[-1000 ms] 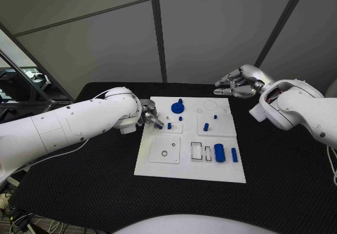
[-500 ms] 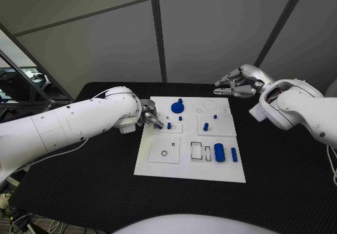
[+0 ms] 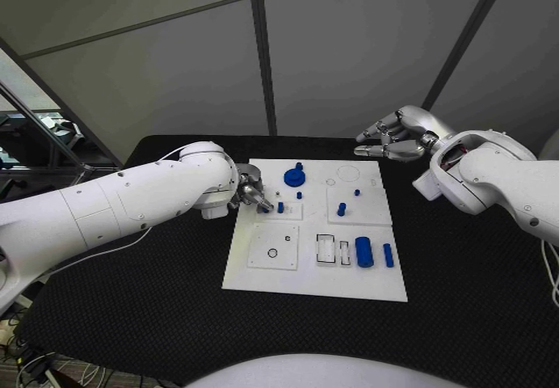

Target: Assemble the parts on the task board

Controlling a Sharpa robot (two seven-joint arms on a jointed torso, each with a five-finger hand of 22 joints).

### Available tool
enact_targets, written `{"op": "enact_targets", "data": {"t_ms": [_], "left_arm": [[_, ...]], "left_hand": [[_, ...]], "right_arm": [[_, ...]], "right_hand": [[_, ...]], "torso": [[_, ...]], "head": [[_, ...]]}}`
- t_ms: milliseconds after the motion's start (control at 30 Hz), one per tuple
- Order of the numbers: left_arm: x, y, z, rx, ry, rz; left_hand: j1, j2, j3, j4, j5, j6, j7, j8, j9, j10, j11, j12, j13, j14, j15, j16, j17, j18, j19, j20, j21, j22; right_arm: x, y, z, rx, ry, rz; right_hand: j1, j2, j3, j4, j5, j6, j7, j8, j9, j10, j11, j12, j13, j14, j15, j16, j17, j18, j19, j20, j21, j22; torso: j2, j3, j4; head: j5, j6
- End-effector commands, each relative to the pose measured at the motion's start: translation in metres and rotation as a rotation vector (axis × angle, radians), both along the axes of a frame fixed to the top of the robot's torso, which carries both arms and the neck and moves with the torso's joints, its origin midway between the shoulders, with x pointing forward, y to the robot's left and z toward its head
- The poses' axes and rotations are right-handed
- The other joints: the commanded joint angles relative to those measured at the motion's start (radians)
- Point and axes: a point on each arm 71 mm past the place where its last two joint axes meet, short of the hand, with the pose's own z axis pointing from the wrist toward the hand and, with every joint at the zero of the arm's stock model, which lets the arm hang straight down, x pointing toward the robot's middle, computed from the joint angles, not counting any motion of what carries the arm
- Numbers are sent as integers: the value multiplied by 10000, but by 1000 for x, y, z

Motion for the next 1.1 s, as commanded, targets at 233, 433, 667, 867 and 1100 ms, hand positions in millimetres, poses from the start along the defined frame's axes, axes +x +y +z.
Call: {"op": "enact_targets", "data": {"t_ms": [233, 433, 667, 867, 1100], "left_arm": [[3, 3, -11, 680, 658, -126], [5, 5, -11, 651, 543, 45], [7, 6, -11, 591, 408, 198], [8, 7, -10, 543, 354, 233], [9, 8, -9, 477, 261, 310]], "left_hand": [[12, 96, 1385, -1306, 73, -17, -39, -14, 9, 134, -22, 57, 1429, 889, -85, 49, 2117, -260, -23, -25, -51, -22], [-22, 126, 1421, -1305, 83, -24, -34, -5, 31, 136, -17, 63, 1431, 887, -82, 44, 2112, -263, -20, -24, -46, -10], [-57, 159, 1462, -1308, 88, -35, -31, 6, 59, 134, -14, 56, 1429, 884, -81, 33, 2101, -262, -23, -23, -48, -7], [-94, 189, 1498, -1309, 75, -52, -28, 14, 87, 132, -12, 53, 1429, 881, -80, 25, 2093, -261, -26, -22, -52, -6], [-262, 288, 1679, -1371, -232, -254, 15, -60, 144, 48, 17, -160, 1368, 872, -61, 5, 2075, -257, -53, -7, -82, -11]], "right_arm": [[0, 2, 1, 18, -44, 131], [0, 2, 1, 19, -46, 130], [0, 2, 1, 16, -42, 131], [0, 2, 1, 13, -36, 136], [0, 2, 1, 7, -26, 135]], "right_hand": [[-25, 45, -29, 26, 65, -24, 21, -43, 12, -3, 0, -19, -4, 183, -34, -32, -7, 89, -30, -24, -59, 665], [-25, 45, -29, 26, 65, -24, 21, -43, 12, -3, 0, -19, -4, 183, -34, -32, -7, 89, -30, -24, -59, 665], [-25, 45, -29, 26, 65, -24, 21, -43, 12, -3, 0, -19, -4, 183, -34, -32, -7, 89, -30, -24, -59, 665], [-25, 45, -29, 26, 65, -24, 21, -43, 12, -3, 0, -19, -4, 183, -34, -32, -7, 89, -30, -24, -59, 665], [-25, 45, -29, 26, 65, -24, 21, -43, 12, -3, 0, -19, -4, 183, -34, -32, -7, 89, -30, -24, -59, 665]], "torso": [[-2, 4, -12], [-4, 2, 3], [0, -6, 1], [2, -8, 3], [1, -3, 5]], "head": [[-18, -17], [-28, -13], [-37, 21], [-41, 18], [-38, -6]]}}
